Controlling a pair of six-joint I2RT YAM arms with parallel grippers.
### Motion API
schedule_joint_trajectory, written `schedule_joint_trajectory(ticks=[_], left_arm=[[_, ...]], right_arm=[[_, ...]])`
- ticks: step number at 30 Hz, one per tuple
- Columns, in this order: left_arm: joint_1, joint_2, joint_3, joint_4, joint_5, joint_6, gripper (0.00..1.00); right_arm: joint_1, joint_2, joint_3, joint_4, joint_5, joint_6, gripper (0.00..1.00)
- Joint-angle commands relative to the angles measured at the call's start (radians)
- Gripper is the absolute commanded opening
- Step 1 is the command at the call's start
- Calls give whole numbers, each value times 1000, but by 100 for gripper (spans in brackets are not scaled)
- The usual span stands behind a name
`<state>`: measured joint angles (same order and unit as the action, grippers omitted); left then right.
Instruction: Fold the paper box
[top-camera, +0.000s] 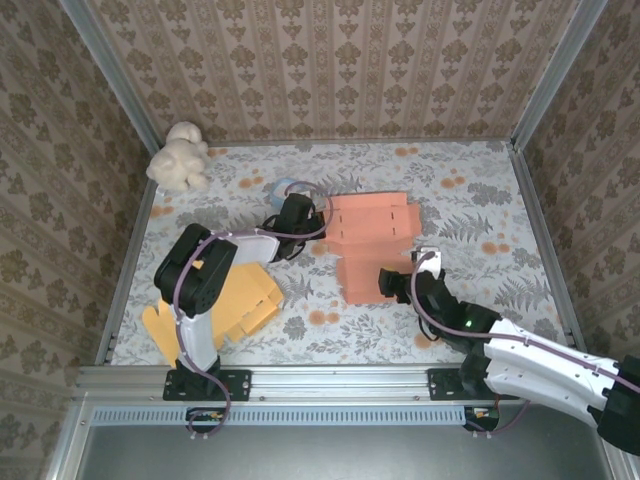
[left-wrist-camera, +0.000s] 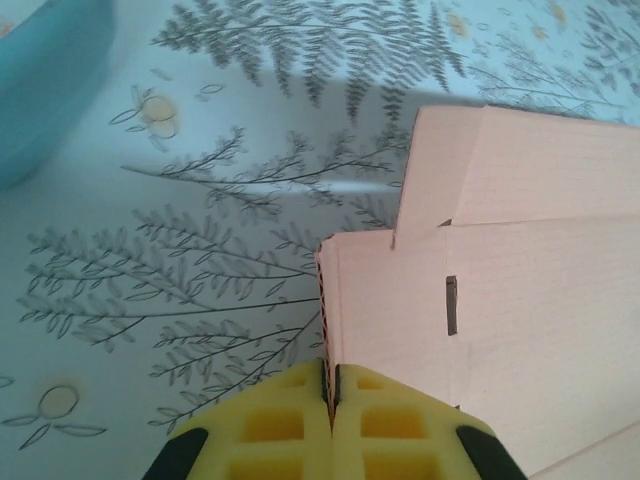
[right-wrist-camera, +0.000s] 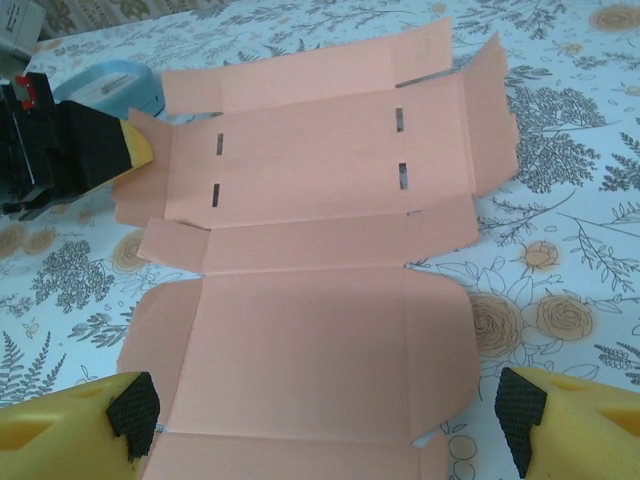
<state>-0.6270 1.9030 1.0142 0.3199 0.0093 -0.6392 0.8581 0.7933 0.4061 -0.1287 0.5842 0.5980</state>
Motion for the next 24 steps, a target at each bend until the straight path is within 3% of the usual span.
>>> schedule_joint_trajectory(ticks=[1,7,9,14,20,24], left_arm=[[10,-20,-17,45,17,53,0],[15,-140,-86,169,13,170,0],[12,-189,-146,285,31,229,0],[-26,-293,-347,680,42,444,0],[-95,-282,-489,981,-18,677,0],[-163,-293,-504,980,-112,816,0]], right_arm=[[-1,26,77,-22,-2,-79,89],[-6,88,226,-4,-95,-346,79],[-12,125,287,13,-146,-504,79],[-151,267,539,-104,-409,-881,58],[-298,412,775,-289,-587,-1272,57],[-334,467,904,-499,-658,-1494,57]])
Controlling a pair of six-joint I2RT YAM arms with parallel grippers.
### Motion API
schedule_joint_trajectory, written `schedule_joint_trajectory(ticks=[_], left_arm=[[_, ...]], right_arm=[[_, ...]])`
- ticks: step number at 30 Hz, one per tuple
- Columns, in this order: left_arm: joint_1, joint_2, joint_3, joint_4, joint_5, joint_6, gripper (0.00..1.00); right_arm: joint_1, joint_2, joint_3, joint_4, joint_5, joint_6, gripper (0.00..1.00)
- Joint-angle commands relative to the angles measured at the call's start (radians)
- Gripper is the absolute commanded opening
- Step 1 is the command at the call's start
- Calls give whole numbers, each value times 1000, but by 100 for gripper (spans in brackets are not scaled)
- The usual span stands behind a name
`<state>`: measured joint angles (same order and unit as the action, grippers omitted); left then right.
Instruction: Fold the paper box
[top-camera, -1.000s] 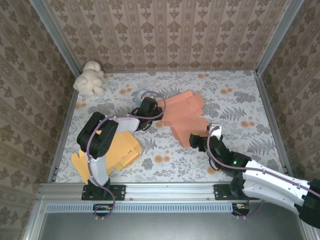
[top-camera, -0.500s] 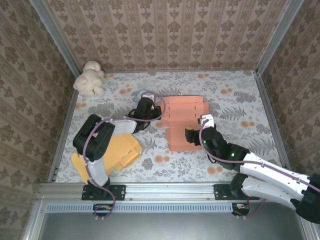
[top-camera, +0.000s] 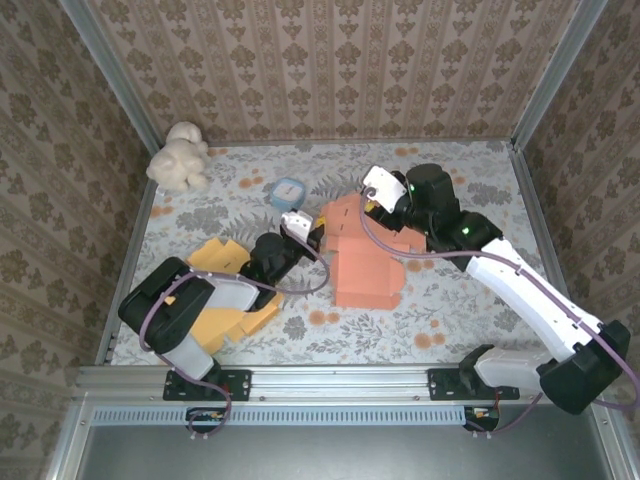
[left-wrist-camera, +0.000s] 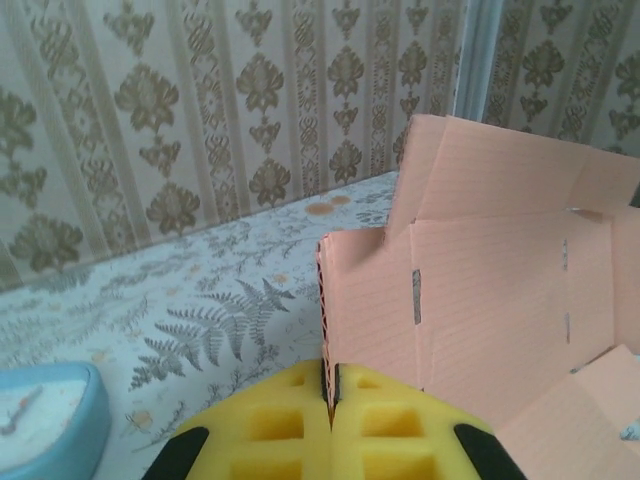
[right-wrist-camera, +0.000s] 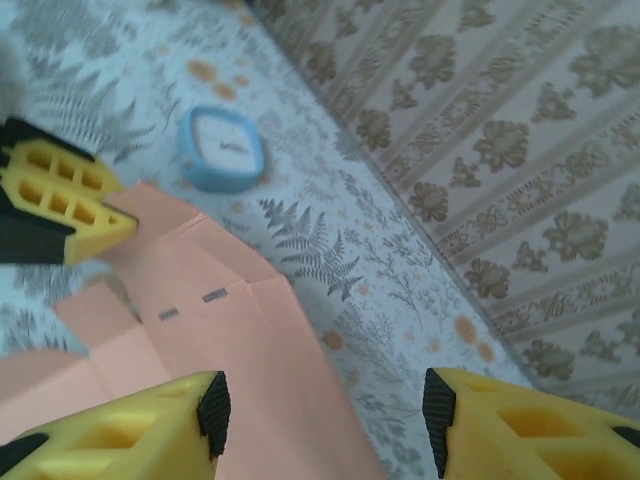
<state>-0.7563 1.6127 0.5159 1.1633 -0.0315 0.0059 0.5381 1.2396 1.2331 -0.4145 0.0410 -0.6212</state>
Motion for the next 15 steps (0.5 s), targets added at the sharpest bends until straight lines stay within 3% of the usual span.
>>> schedule_joint_trajectory(ticks=[1,8,15], left_arm=[[-50,-4,-5,136,-91,201,0],[-98,-15,-8,136,-150,282,0],[-99,-30,-19,137,-130,265,0]], right_arm=[[-20,30,102,-261,-126,-329,58],[-51,60,205,-411,-108,-500,58],[-104,85,207,-465,-122,-526,58]])
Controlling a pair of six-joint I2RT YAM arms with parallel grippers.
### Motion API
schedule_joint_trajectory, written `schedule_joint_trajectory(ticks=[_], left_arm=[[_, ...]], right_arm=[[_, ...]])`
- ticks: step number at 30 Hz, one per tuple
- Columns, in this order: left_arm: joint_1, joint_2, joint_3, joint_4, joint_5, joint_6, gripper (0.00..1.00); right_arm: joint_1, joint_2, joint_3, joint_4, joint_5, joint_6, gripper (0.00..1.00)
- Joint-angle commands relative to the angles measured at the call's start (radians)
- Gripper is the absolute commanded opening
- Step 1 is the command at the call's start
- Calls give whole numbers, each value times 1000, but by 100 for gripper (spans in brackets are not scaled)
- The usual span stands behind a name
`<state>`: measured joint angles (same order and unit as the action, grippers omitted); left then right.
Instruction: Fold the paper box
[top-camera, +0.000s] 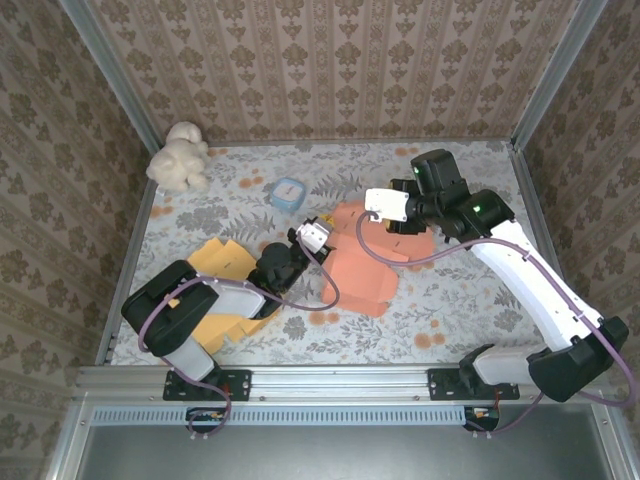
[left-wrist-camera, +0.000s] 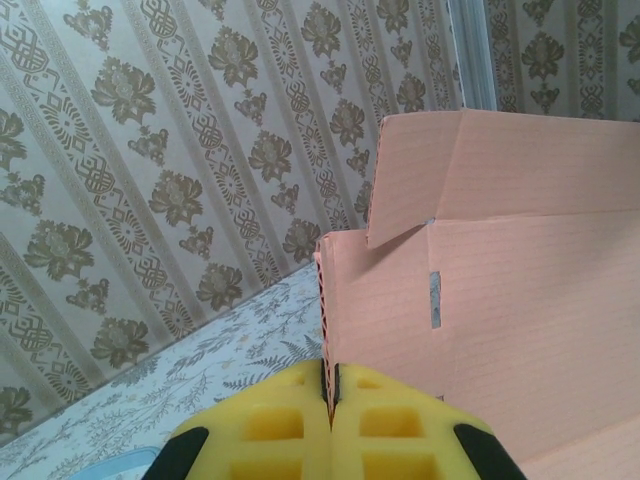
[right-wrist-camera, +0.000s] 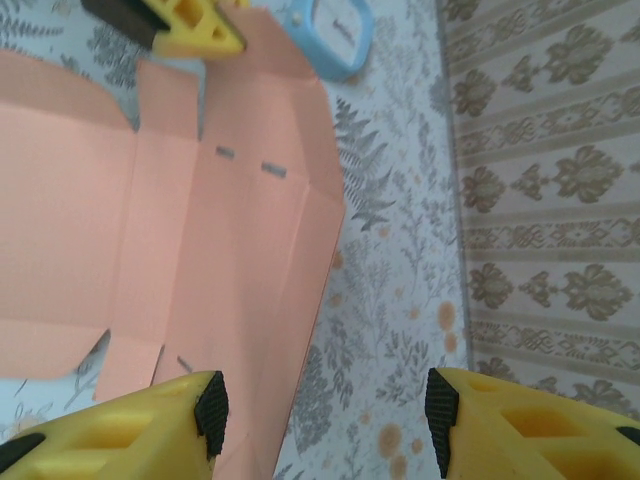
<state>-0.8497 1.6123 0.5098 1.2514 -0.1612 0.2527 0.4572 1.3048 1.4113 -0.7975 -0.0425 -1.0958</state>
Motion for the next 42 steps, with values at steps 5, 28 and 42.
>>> schedule_joint_trajectory(ticks=[5,28,42], left_arm=[[-7,-48,-24,49,10,11,0],[-7,-83,-43,49,31,-20,0],[-9,-95,-45,49,50,-43,0]], right_arm=[[-64,39,23,-108,-48,-53,57],[-150,133,-89,11,-163,-6,40],[-195,96,-173,98,-232,15,20]])
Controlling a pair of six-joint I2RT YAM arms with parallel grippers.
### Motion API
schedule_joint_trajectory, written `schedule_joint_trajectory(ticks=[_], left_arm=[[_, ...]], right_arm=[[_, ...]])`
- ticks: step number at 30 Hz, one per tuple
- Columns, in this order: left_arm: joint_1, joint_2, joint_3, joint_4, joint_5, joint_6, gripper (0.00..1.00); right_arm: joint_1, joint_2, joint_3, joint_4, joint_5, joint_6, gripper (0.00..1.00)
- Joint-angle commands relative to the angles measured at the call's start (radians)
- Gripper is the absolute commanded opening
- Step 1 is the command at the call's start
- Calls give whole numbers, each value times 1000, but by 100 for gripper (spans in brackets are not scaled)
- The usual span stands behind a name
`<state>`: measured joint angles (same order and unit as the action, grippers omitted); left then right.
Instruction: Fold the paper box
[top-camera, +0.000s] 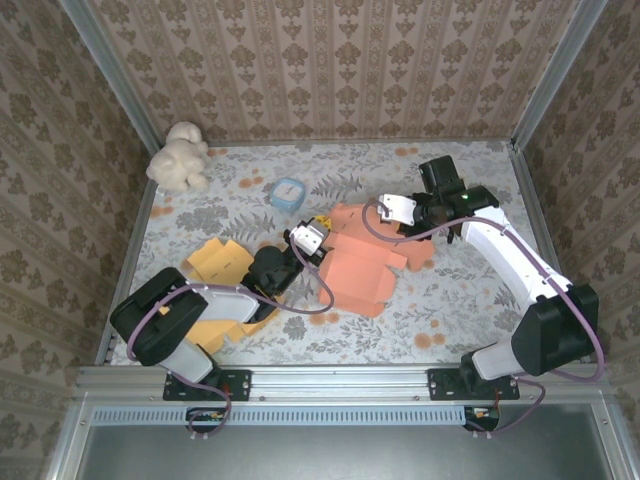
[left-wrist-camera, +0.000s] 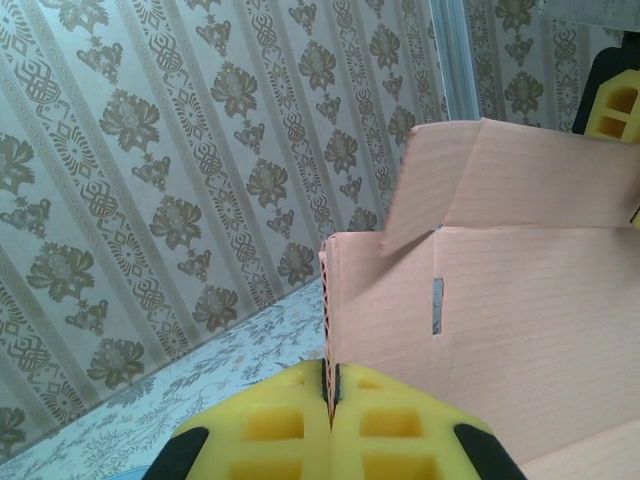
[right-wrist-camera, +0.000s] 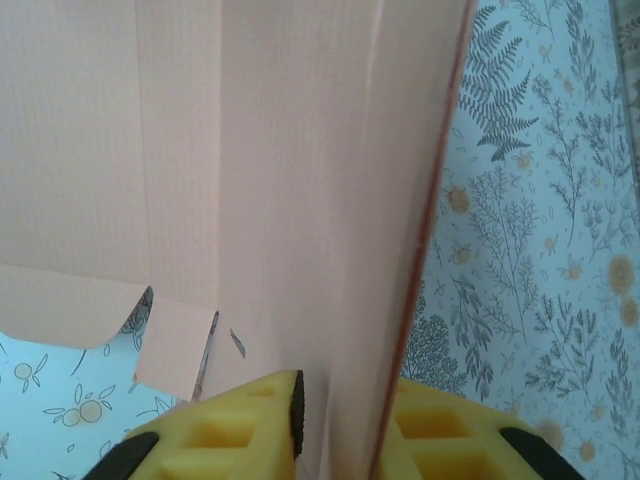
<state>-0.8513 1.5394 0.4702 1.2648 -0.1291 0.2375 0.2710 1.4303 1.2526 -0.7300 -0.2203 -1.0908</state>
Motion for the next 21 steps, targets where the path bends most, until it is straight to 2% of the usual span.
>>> schedule_joint_trajectory(ticks=[1,9,12,13,17,19,21], left_arm=[[-8,-23,-5,36,17,-27,0],[-7,-11,-1,36,14,-37,0],[-7,-7,4,36,-7,-51,1],[-8,-7,4,36,-15,-59,4],[-8,-25,0,36,-55,-108,35],[-7,-42,-7,35,-73,-143,40],[-8,-73,-20,33,-84,-193,41]], right_arm=[[-12,-30,-16,30,-56,10,18],[-16,-33,-9,18,-61,9,1],[-16,-33,8,-14,-61,10,0],[-16,-33,15,-32,-58,10,0],[-15,-33,46,-80,-15,22,0],[-14,-33,56,-99,12,31,0],[-11,-33,66,-118,37,40,0]])
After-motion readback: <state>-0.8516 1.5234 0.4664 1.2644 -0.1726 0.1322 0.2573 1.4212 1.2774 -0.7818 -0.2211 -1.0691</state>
